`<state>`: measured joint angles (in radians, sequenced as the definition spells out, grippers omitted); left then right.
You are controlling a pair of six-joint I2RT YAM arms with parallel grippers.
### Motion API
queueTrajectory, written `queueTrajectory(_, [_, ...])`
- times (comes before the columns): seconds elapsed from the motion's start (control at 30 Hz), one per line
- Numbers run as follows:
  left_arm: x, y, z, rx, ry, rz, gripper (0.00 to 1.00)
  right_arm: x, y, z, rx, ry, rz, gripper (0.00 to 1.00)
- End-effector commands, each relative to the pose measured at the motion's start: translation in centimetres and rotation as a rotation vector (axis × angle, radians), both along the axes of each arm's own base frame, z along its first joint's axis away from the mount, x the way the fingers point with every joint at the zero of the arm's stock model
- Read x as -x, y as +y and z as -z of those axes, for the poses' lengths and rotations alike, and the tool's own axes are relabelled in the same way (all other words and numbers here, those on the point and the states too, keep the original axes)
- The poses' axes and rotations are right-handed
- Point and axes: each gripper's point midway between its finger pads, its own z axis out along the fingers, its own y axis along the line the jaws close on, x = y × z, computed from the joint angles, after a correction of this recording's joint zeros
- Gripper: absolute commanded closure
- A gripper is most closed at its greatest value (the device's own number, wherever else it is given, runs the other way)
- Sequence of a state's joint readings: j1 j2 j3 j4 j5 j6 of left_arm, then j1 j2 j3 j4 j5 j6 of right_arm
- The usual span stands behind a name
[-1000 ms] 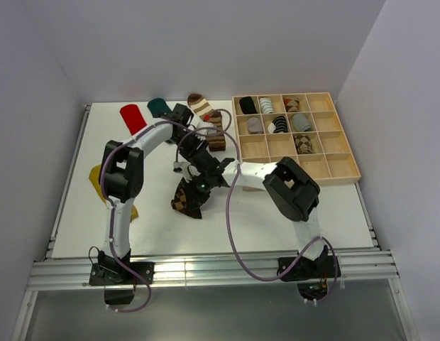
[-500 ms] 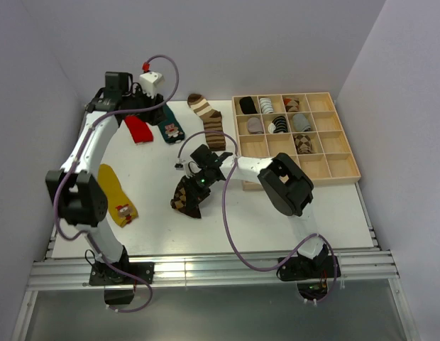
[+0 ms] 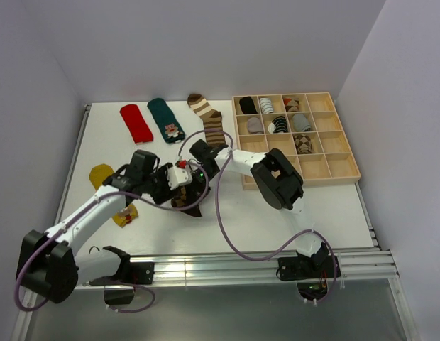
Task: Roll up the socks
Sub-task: Roll the sock at the center of the board.
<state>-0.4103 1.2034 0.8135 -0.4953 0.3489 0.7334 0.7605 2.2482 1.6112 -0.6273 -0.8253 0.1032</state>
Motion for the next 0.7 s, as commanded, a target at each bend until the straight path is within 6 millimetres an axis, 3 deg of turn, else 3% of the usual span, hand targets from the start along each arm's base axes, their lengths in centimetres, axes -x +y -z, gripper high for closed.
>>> queueTrajectory(0.0, [-0.1,-1.4,-2.1,0.016,-0.190,0.087,0.37,0.2,-5.0,6.7,0.282,0.010,0.019,0.92])
queueTrajectory(0.1, [1.5,-2.4,-0.3,0.022,-0.189,0.125,0.36,0.1,-4.9,6.8,0.277,0.019,0.016,0.91])
queueTrajectory(0.37, [2.7,-5.1,2.7,0.010,-0.200,0.187,0.35,-0.2,-5.1,7.1,0.282,0.030,0.021,0.89])
queueTrajectory(0.67, [2.9,-5.4,5.1,-0.017,-0.174,0.216,0.34,0.2,-5.6,7.1,0.278,0.039,0.018,0.89])
